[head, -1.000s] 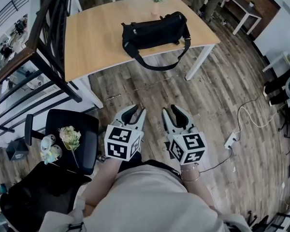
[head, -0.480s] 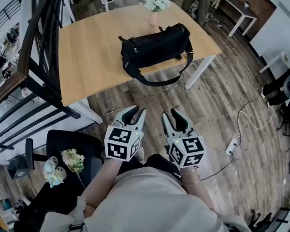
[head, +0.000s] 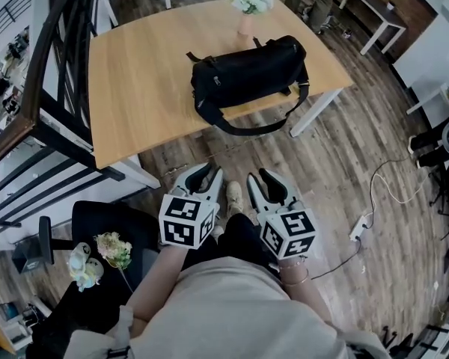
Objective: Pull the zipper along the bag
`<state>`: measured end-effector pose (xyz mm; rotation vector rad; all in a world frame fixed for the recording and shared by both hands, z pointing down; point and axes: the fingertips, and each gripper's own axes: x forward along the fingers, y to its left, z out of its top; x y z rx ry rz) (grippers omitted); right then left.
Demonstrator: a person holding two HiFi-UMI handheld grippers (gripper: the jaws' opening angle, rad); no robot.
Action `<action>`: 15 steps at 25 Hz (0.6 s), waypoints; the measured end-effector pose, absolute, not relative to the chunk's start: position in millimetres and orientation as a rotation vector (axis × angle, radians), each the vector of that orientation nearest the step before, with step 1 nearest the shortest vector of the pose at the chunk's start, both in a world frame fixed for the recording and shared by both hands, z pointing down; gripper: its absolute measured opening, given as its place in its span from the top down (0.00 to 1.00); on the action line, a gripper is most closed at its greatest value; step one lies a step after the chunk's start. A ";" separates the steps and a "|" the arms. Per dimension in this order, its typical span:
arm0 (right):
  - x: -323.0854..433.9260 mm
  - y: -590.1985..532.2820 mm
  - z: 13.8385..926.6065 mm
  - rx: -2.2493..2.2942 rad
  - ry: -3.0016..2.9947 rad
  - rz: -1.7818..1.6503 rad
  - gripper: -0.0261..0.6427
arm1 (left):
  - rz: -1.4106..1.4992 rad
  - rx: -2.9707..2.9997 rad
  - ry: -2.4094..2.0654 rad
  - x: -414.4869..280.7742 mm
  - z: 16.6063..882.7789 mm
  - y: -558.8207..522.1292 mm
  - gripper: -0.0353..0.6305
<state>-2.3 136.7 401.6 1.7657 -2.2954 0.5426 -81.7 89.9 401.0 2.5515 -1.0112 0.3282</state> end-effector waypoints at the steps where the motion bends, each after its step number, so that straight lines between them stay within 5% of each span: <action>1: -2.3 130.3 403.3 1.752 -2.299 0.547 0.81 | 0.329 2.545 -1.022 -82.5 401.8 84.9 0.81; 15: 25.1 -7.7 386.6 1.625 -2.376 0.437 0.82 | 0.299 2.507 -1.126 -52.3 392.0 -40.6 0.81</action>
